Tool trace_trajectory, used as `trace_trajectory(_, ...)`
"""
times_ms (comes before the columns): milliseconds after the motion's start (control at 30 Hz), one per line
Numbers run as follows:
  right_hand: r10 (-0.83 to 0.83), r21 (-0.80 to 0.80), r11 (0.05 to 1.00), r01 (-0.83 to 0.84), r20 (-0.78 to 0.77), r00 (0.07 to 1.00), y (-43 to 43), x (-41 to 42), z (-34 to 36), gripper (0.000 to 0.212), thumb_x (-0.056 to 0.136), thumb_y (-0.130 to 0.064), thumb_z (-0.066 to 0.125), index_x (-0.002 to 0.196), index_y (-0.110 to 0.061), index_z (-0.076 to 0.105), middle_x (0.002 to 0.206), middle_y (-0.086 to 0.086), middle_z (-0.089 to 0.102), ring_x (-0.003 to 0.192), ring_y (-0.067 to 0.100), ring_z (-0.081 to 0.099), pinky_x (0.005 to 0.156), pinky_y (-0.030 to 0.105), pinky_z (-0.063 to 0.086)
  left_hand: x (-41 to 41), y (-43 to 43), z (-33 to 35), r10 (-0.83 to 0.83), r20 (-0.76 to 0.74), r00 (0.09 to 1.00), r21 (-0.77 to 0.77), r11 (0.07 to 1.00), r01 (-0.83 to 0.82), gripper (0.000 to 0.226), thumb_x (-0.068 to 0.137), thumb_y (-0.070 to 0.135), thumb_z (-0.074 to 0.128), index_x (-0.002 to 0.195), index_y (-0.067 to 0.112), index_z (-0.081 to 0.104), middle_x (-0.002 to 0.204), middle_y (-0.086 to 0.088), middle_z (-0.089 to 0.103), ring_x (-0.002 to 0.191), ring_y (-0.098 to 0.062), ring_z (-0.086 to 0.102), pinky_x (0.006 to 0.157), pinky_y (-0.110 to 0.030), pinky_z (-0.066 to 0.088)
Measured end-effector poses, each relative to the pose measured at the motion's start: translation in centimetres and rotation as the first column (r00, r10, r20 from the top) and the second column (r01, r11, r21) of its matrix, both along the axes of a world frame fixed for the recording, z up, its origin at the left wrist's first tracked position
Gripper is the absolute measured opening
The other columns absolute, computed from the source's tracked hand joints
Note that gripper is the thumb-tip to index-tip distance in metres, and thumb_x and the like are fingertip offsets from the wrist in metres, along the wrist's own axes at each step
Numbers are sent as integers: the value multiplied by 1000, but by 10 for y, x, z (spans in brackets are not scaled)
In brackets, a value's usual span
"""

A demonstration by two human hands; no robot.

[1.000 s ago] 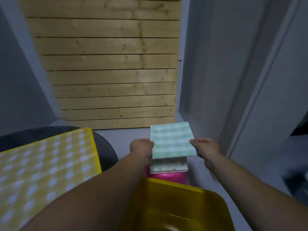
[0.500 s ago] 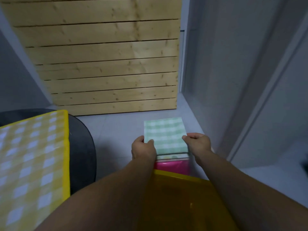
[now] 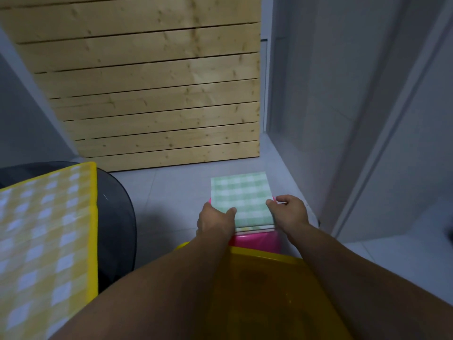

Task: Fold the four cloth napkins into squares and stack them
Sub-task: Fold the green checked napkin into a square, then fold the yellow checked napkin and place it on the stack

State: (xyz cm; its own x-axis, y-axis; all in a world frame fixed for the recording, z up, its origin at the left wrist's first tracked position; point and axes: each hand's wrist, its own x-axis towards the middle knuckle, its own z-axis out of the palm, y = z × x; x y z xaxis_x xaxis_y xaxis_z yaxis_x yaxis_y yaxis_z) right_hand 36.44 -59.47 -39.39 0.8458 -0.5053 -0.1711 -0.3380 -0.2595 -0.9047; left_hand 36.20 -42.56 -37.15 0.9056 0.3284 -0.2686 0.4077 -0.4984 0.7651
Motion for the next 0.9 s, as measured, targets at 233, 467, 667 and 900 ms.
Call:
trace_trajectory(233, -9, -126, 991, 31, 171, 985, 12, -11, 53, 32, 92, -35, 62, 115, -12, 66, 111, 7, 68, 101, 24, 63, 87, 32, 48, -9, -16, 75, -4, 44, 999, 31, 1000, 2, 61, 98, 41, 51, 143, 3, 36, 144, -17, 46, 131, -37, 46, 108, -47, 40)
trace_trajectory(467, 206, -136, 976, -169, 343, 916, 93, -87, 157, 12, 96, -26, 55, 95, -20, 66, 88, -7, 66, 85, 14, 61, 68, 25, 45, -93, 56, 185, -11, 193, 981, -454, 886, 99, 19, 99, 23, 48, 99, 8, 60, 91, -11, 54, 76, -25, 51, 69, -31, 39)
trace_trajectory(667, 716, -306, 697, -648, 270, 644, 198, -207, 241, 17, 93, -21, 62, 78, -19, 70, 69, -16, 68, 67, -1, 60, 63, 17, 46, -232, 208, 228, 68, 214, 974, -586, 807, 73, 16, 98, 6, 53, 84, 4, 60, 66, -15, 55, 50, -20, 50, 47, -23, 41)
trace_trajectory(900, 978, -524, -24, -852, -190, 89, 298, -329, 263, 16, 90, -36, 65, 97, -25, 73, 97, -10, 69, 90, 3, 60, 81, 23, 49, -378, 347, 211, -380, 83, 921, 283, 895, 344, 16, 84, 30, 63, 75, 18, 68, 70, 6, 69, 61, -4, 60, 61, -29, 52)
